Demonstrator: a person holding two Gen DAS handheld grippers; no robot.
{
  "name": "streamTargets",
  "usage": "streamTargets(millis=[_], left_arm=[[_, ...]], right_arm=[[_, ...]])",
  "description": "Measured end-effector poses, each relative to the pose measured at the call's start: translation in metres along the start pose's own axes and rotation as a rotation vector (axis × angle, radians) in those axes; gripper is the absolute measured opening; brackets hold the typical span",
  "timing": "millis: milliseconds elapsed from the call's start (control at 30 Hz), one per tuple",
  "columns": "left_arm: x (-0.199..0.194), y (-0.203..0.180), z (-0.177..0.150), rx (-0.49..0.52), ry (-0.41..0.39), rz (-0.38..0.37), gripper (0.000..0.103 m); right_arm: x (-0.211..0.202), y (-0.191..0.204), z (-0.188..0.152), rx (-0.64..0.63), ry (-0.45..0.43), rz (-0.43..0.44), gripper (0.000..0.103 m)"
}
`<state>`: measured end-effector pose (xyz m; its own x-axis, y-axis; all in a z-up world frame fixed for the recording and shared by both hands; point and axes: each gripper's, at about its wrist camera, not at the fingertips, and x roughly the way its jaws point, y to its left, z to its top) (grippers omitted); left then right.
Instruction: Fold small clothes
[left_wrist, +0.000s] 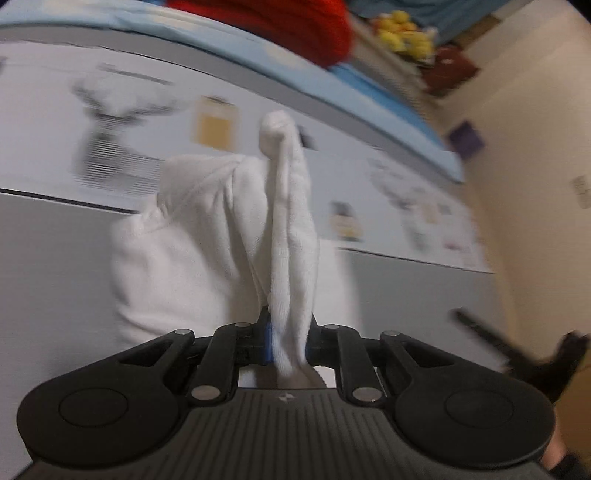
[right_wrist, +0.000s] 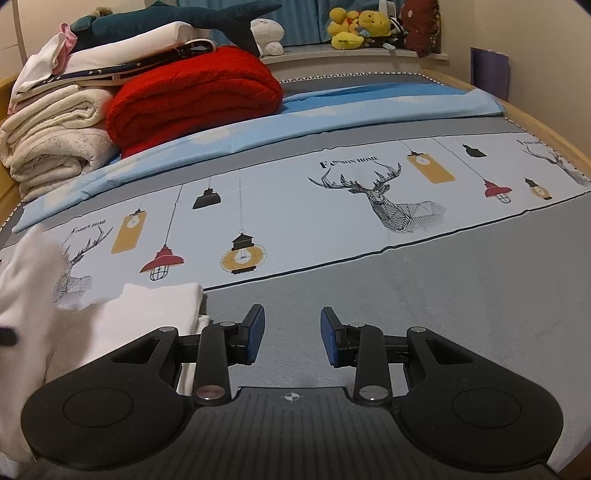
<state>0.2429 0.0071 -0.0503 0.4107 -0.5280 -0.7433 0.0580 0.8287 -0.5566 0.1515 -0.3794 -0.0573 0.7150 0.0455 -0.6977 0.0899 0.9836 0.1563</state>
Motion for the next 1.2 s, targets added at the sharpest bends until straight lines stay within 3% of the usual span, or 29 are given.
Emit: streamTargets(millis=[67, 167, 233, 367, 467, 533, 633, 767, 833, 933, 1000, 1067, 1167, 1200], left_arm=[[0.024, -0.026, -0.001, -0.019, -0.002, -0.069, 0.019], [0.042, -0.049, -0.004, -0.037, 0.012, -0.184, 0.041], [0.036, -0.051, -0.004, -0.022, -0.024, -0.225, 0.048], [0.020, -0.028, -0.002, -0.008, -0.033, -0.125, 0.048], [0.019, -0.007, -0.007, 0.036, 0.057, 0.034, 0.048], [0.020, 0.002, -0.016, 0.068, 0.116, 0.094, 0.048], [0.013, 0.011, -0.026, 0.110, 0.139, 0.105, 0.048], [0.004, 0.016, -0.039, 0.144, 0.158, 0.113, 0.054], [0.002, 0.017, -0.045, 0.151, 0.167, 0.129, 0.066], [0.005, 0.021, -0.046, 0.150, 0.179, 0.155, 0.068], [0.008, 0.025, -0.047, 0.126, 0.186, 0.150, 0.069], [0.013, 0.026, -0.047, 0.108, 0.199, 0.154, 0.071], [0.026, 0.023, -0.052, 0.123, 0.229, 0.167, 0.071], [0.031, 0.021, -0.054, 0.136, 0.240, 0.169, 0.072]], right_arm=[[0.000, 0.001, -0.001, -0.012, 0.005, 0.000, 0.035], [0.001, 0.003, -0.001, -0.037, 0.014, 0.006, 0.035], [0.003, 0.006, -0.001, -0.040, 0.024, 0.029, 0.035], [0.008, 0.014, -0.001, -0.015, 0.049, 0.100, 0.035], [0.022, 0.027, 0.000, 0.033, 0.113, 0.177, 0.035], [0.030, 0.040, 0.001, 0.051, 0.140, 0.215, 0.037], [0.048, 0.062, 0.002, 0.069, 0.191, 0.256, 0.044], [0.078, 0.081, 0.002, 0.142, 0.276, 0.267, 0.045], [0.092, 0.088, -0.001, 0.175, 0.316, 0.257, 0.045], [0.108, 0.097, -0.005, 0.186, 0.340, 0.231, 0.041], [0.111, 0.100, -0.006, 0.173, 0.331, 0.241, 0.012], [0.101, 0.098, -0.001, 0.177, 0.268, 0.268, 0.007], [0.065, 0.085, 0.015, 0.210, 0.046, 0.315, 0.006], [0.060, 0.080, 0.017, 0.209, 0.013, 0.303, 0.005]])
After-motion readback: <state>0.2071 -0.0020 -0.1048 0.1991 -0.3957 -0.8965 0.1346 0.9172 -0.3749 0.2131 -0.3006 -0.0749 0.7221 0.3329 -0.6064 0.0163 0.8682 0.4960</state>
